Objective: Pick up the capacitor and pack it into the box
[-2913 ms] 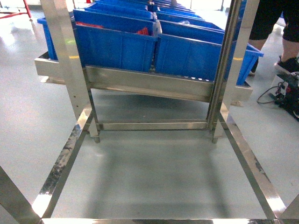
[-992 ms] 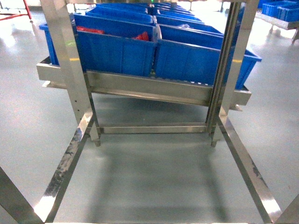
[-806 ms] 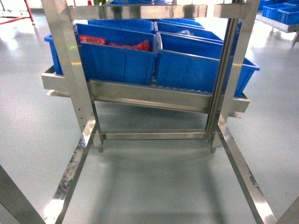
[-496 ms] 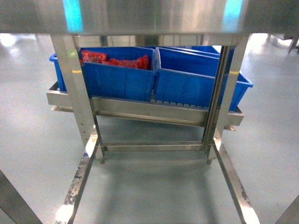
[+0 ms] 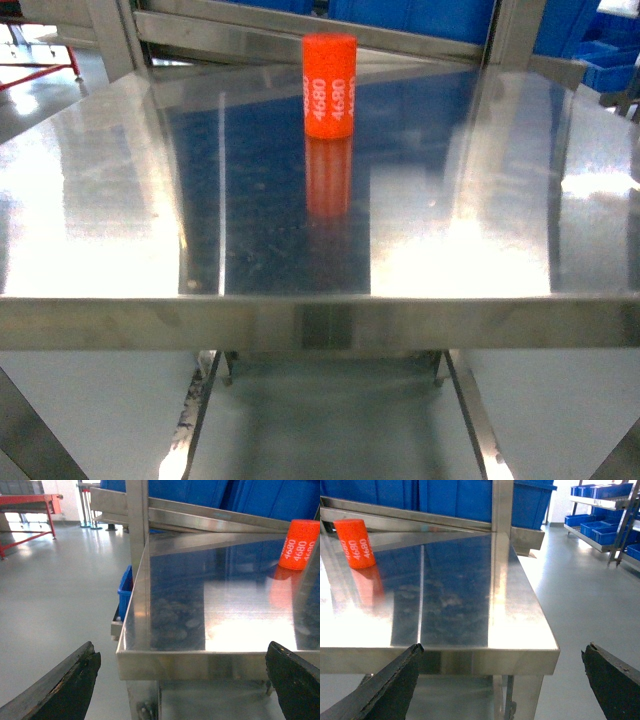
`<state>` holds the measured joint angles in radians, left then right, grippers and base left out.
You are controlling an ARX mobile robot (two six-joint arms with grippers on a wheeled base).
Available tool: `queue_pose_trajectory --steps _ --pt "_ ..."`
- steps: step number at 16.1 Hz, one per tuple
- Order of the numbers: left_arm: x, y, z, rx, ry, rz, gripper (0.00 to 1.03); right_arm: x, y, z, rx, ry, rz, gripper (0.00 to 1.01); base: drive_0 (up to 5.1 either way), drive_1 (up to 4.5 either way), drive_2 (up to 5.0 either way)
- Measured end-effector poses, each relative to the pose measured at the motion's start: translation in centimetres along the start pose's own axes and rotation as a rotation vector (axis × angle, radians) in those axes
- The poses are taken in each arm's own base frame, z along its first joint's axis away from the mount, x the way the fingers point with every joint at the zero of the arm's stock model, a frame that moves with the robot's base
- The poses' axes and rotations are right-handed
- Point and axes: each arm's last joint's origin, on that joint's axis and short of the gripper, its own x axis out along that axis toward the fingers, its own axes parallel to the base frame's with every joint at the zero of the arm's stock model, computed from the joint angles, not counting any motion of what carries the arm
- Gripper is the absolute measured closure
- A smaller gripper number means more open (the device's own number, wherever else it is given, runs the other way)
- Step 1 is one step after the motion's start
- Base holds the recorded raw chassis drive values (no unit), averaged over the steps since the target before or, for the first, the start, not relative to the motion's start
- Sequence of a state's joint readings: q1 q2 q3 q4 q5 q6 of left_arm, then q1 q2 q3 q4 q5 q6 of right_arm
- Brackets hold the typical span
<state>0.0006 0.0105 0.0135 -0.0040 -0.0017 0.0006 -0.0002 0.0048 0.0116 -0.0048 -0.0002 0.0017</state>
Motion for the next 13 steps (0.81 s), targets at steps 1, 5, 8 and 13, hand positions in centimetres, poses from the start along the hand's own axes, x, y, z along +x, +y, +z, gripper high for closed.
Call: queue_pose_trajectory --steps 1,5,8,13 --pt "0.00 0.00 0.00 0.000 0.000 -0.002 0.05 0.00 0.00 -0.01 0.001 0.001 0.000 0.03 0.0 0.00 0.0" --pt "0.00 0.00 0.00 0.000 0.000 -0.001 0.05 0.00 0.00 0.00 0.000 0.000 0.000 0.03 0.0 0.00 0.0" --pt "0.00 0.00 0.03 0.000 -0.003 -0.002 0.05 0.00 0.00 0.04 0.001 -0.004 -0.001 0.03 0.0 0.00 0.0" --pt "0.00 0.00 0.00 0.000 0.001 -0.002 0.05 0.00 0.00 -0.01 0.001 0.001 0.000 0.03 0.0 0.00 0.0"
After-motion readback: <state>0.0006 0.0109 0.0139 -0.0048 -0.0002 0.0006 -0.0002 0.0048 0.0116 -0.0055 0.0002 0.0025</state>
